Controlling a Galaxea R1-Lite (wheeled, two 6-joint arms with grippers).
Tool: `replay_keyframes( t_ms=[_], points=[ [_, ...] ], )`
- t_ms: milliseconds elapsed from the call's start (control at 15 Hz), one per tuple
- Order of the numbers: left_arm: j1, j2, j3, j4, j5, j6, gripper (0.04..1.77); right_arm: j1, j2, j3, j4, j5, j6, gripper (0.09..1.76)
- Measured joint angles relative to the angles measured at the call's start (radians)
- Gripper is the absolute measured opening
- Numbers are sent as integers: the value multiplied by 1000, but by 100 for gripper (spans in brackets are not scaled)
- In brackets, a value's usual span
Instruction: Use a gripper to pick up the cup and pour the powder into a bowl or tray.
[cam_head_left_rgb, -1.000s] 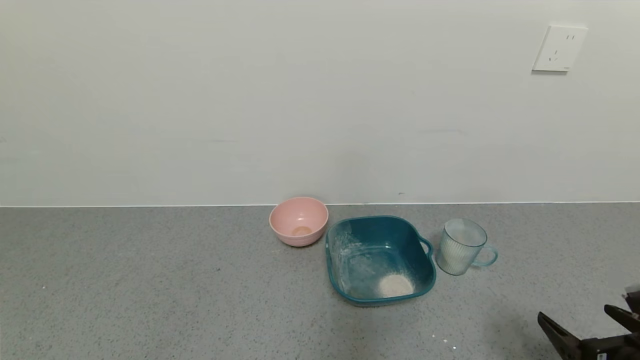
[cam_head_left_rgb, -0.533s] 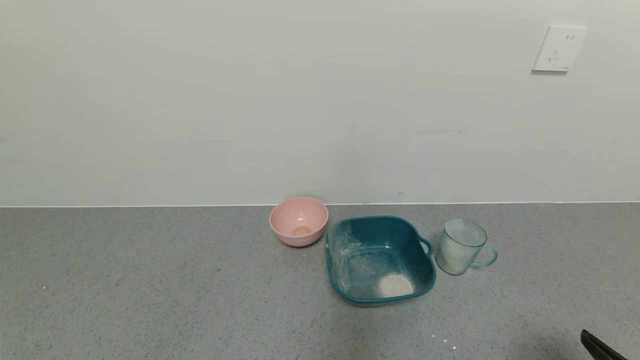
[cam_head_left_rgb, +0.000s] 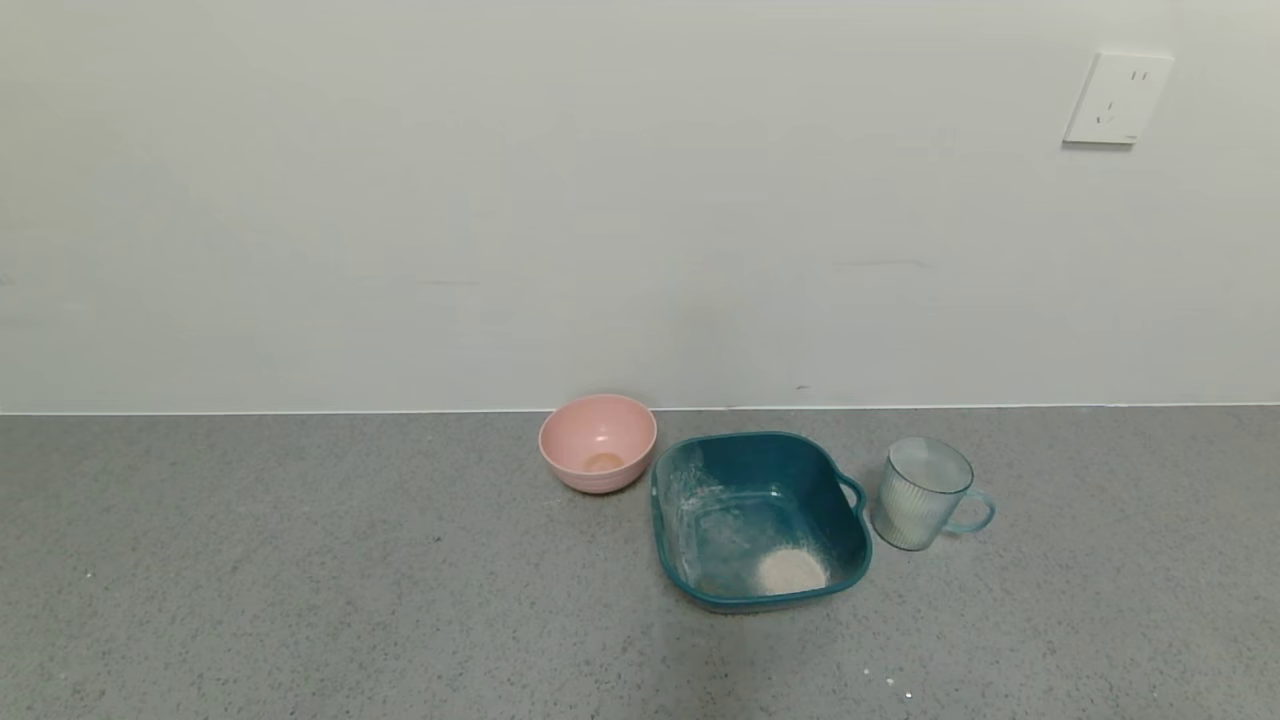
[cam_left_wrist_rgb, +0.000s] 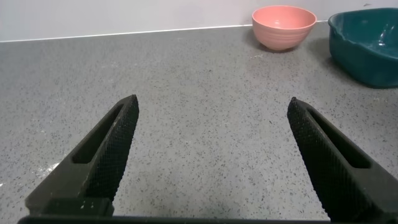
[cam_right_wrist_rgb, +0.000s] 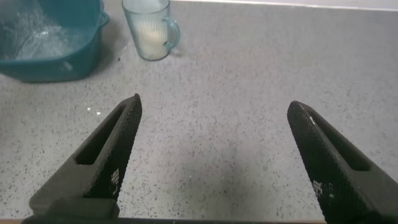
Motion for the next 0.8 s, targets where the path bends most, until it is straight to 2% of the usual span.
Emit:
replay_keyframes(
  t_ms=[467,600,800],
  points=[
    [0,0,0,0,0,0,172,-18,-284,14,52,40,-5,170],
    [0,0,0,0,0,0,172,-15,-324,32,36,36,-2,170],
    [0,0,0,0,0,0,172,-14,-346,108,-59,57,-1,170]
  ],
)
